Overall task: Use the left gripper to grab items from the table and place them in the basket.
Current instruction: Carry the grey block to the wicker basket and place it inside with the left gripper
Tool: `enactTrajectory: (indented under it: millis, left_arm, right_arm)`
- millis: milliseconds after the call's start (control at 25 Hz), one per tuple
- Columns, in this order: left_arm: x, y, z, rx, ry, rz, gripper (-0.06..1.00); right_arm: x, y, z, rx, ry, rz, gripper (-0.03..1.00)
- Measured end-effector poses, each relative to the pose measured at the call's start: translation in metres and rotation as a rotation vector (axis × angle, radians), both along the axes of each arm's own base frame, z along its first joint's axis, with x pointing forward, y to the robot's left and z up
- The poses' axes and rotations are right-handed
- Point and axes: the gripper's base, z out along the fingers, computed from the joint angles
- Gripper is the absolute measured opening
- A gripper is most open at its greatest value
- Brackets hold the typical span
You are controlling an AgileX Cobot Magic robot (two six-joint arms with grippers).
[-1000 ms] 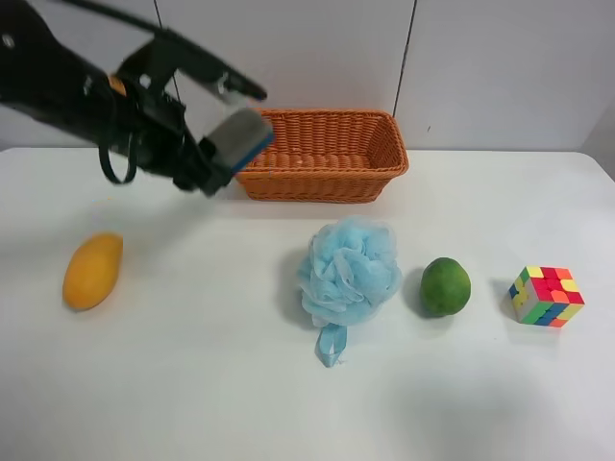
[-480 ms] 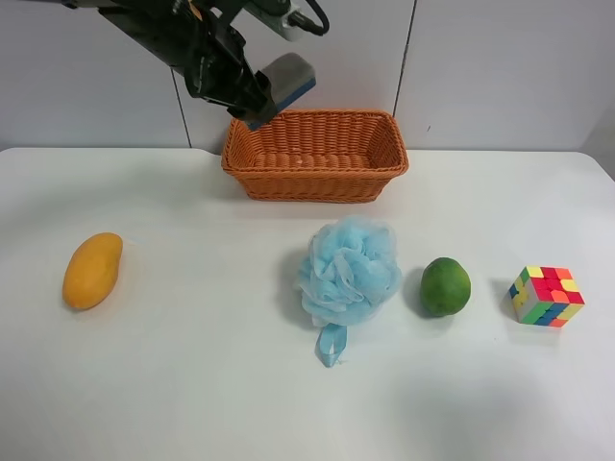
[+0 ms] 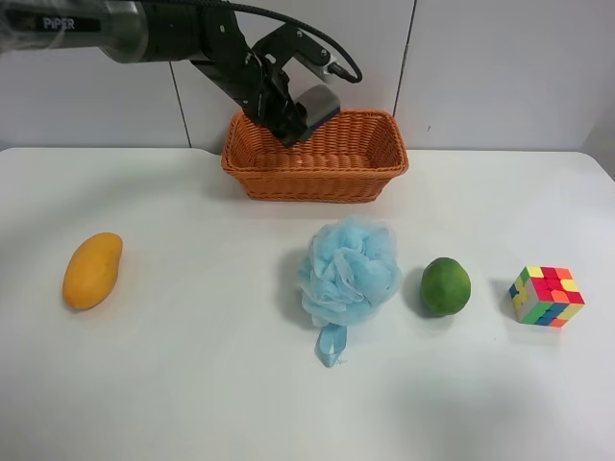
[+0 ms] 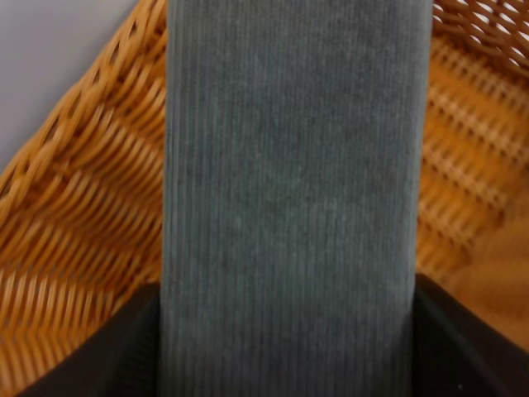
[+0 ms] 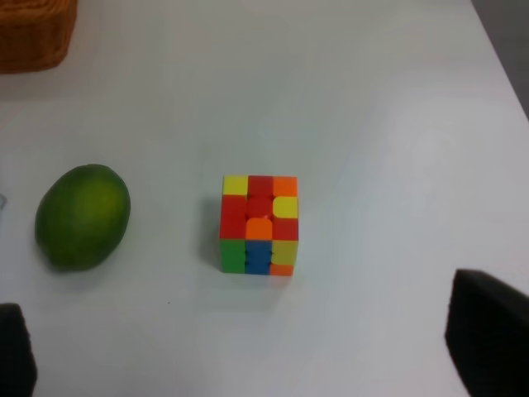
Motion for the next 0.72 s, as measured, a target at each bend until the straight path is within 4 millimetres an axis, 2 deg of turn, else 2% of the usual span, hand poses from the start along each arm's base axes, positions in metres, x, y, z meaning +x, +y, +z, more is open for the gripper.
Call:
enactTrajectory:
  millis: [240, 520, 640, 720]
  left_arm:
    - [0.007, -0.004, -0.022, 0.018, 0.026, -0.002, 0.54]
    - [0.006, -0.003, -0.023, 0.031, 0.052, -0.006, 0.56]
    - [0.006, -0.003, -0.022, 0.03, 0.047, -0.006, 0.84]
    - [0.007, -0.004, -0.021, 0.026, 0.046, -0.005, 0.95]
  right_arm:
    - [0.0, 0.0, 0.0, 0.0, 0.0, 0.0, 0.99]
    - [0.0, 0.0, 0.0, 0.0, 0.0, 0.0, 0.99]
    - [0.0, 0.0, 0.0, 0.0, 0.0, 0.0, 0.99]
    - [0.0, 0.0, 0.0, 0.0, 0.0, 0.0, 0.99]
